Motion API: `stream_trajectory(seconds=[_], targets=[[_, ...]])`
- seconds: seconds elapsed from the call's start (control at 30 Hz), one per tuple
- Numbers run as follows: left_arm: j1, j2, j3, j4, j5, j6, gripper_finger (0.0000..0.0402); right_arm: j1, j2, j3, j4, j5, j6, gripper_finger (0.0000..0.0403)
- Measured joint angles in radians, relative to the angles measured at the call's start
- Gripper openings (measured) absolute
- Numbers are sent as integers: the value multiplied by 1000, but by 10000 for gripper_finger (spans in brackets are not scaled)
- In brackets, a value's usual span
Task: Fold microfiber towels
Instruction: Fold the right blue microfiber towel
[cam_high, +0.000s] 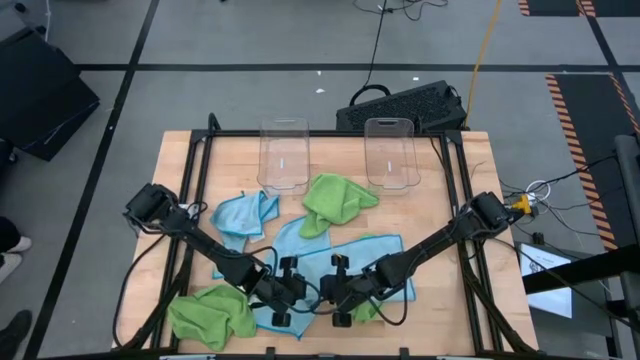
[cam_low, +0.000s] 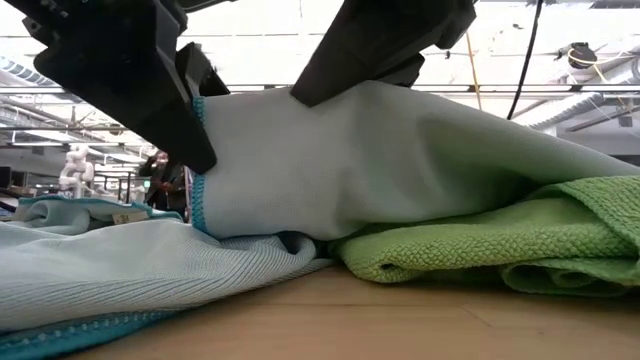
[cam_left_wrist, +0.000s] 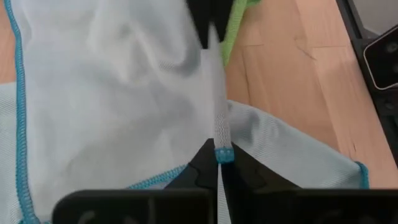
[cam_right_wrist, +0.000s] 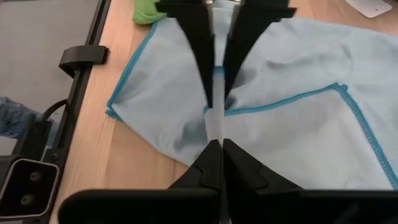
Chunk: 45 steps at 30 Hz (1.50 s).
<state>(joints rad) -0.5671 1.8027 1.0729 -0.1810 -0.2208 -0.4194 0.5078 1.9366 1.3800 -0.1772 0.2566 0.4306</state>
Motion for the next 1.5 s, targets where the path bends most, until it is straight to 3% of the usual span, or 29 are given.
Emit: stream_trajectory(seconds=[0.23,0.47,0.67,0.87,1.07,1.5], targets=[[0,0,0,5,-5,-3,6,11,0,0,-17,1,140,29],[0,0,0,5,-5,-3,5,20,0,0,29,2,233,123],[2,0,0,24,-5,3,5,19,0,0,152,54,168,178],[8,-1,0,60,-5,26,4,7,7,0,156,105,152,167],[16,-1,0,66,-4,24,7,-4,45,0,221,24,78,139],[18,-1,0,67,12,18,4,-28,43,-4,189,25,33,81]])
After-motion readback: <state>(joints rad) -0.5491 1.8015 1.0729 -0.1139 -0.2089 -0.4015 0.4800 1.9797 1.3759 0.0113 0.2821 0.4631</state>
